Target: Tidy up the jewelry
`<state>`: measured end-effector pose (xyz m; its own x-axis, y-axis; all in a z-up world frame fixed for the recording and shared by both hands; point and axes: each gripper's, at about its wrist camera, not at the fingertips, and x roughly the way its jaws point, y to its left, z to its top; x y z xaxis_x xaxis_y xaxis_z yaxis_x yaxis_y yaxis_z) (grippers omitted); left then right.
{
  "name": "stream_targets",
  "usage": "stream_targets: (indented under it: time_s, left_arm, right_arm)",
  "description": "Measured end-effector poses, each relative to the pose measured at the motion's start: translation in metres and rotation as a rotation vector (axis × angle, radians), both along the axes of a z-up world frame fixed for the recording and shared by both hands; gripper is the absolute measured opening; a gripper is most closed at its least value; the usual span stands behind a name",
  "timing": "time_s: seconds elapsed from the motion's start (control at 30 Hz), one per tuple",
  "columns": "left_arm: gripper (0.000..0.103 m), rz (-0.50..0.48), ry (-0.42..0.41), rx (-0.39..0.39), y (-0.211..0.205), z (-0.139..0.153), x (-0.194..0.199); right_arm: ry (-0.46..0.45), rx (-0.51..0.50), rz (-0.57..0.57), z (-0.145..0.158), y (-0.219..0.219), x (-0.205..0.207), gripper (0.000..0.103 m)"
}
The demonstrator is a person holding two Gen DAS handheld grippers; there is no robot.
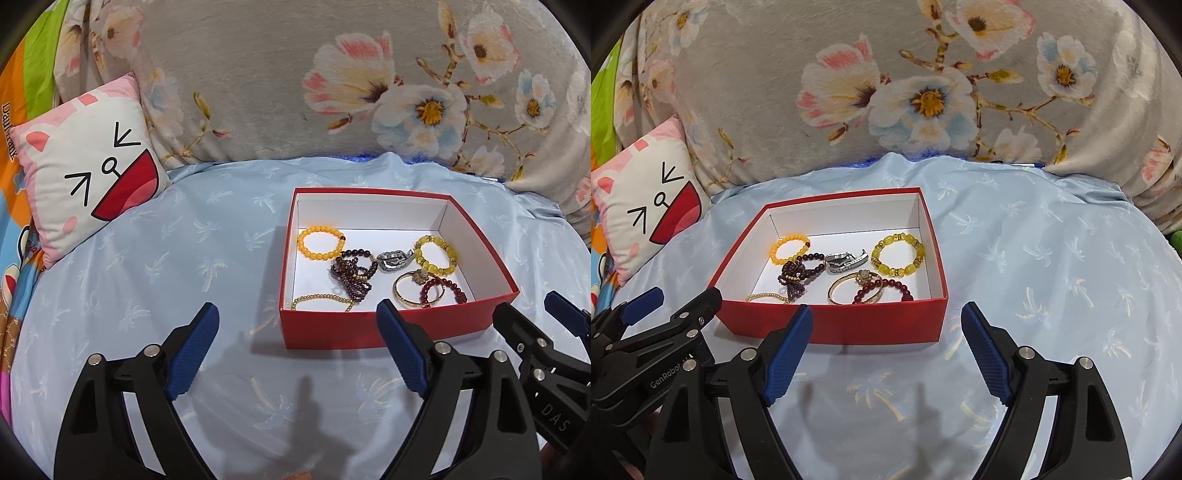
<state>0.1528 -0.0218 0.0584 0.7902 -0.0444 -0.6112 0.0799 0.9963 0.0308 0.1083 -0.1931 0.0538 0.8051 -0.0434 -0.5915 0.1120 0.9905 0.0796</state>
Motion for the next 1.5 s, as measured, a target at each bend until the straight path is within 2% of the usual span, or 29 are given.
stream_targets:
  time_s: [0.33,1.5]
  left_arm:
    - [0.093,0.000,0.000,0.000,-0.0001,-0.0005,-0.0006]
    - [0.093,0.007,0.002,-0.006,0.0057,0.0001,-0.0005]
  right_arm:
    - [-0.002,-0.011,-0.001,-0.0005,0.0019,0.0005,0.084]
    - [-0.004,-0.025,0.004,-0.0005,0.0039,-0.0009,0.085]
